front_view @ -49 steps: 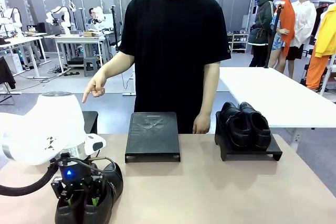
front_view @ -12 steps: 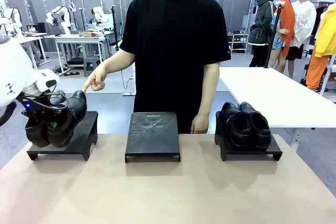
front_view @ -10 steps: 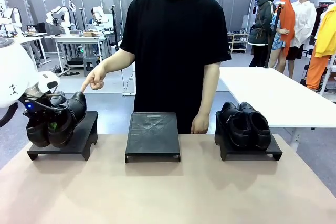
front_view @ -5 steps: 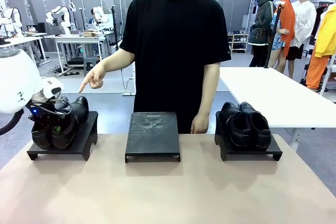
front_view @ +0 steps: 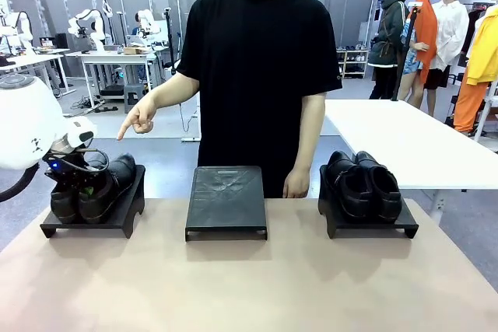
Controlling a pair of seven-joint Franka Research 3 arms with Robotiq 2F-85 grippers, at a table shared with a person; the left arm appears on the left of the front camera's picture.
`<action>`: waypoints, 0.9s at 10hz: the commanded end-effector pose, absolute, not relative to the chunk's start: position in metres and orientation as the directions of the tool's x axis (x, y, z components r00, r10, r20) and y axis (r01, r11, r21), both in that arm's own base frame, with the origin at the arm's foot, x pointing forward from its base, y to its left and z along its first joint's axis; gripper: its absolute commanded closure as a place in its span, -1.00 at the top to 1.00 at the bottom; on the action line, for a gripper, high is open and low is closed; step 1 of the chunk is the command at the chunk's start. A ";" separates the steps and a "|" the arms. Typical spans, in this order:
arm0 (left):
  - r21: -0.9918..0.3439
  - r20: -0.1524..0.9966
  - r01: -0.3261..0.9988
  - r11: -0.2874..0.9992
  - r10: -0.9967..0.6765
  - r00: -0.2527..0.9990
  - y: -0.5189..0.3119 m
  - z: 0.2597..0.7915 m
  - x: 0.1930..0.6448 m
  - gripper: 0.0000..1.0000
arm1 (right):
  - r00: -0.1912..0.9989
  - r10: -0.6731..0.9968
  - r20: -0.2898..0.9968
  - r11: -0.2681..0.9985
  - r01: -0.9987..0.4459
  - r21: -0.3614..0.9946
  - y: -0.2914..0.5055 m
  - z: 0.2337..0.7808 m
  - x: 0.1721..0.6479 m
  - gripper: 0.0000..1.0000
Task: Place the shoes on the stand as instructed by the person.
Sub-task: Pick up another pair of Shoes and place it on the Shoes Stand indicated by the person.
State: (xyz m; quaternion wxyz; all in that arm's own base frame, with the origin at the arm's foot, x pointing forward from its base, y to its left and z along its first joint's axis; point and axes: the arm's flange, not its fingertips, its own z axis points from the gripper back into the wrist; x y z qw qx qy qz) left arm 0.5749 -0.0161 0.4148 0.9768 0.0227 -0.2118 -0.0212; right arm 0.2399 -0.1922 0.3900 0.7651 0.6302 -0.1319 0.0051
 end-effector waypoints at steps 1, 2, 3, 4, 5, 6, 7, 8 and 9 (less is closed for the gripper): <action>0.054 0.445 0.037 0.998 -0.058 0.894 -0.015 0.422 0.582 0.07 | 0.965 -0.159 0.211 0.199 -0.178 0.964 -0.191 0.393 0.238 1.00; 0.053 0.449 0.037 0.998 -0.057 0.892 -0.016 0.424 0.581 0.28 | 0.965 -0.159 0.211 0.199 -0.178 0.964 -0.191 0.393 0.238 1.00; 0.051 0.452 0.031 0.998 -0.051 0.891 -0.016 0.426 0.580 0.63 | 0.965 -0.159 0.211 0.199 -0.178 0.964 -0.191 0.393 0.238 1.00; 0.055 0.455 0.029 0.998 -0.051 0.889 -0.016 0.429 0.577 0.84 | 0.965 -0.159 0.211 0.199 -0.178 0.964 -0.191 0.393 0.238 1.00; 0.057 0.461 0.025 0.998 -0.049 0.886 -0.017 0.432 0.574 1.00 | 0.965 -0.159 0.211 0.199 -0.178 0.964 -0.191 0.393 0.238 1.00; 0.058 0.467 0.016 0.998 -0.041 0.883 -0.017 0.434 0.572 1.00 | 0.965 -0.159 0.211 0.199 -0.178 0.964 -0.191 0.393 0.238 1.00; 0.057 0.469 0.008 0.998 -0.034 0.883 -0.018 0.435 0.569 1.00 | 0.965 -0.159 0.211 0.199 -0.178 0.964 -0.191 0.393 0.238 1.00; 0.053 0.469 -0.006 0.999 -0.020 0.883 -0.019 0.435 0.565 1.00 | 0.965 -0.159 0.211 0.199 -0.178 0.964 -0.191 0.393 0.238 1.00; 0.036 0.470 -0.008 0.999 -0.009 0.883 -0.020 0.436 0.557 0.80 | 0.965 -0.159 0.211 0.199 -0.178 0.964 -0.191 0.393 0.238 1.00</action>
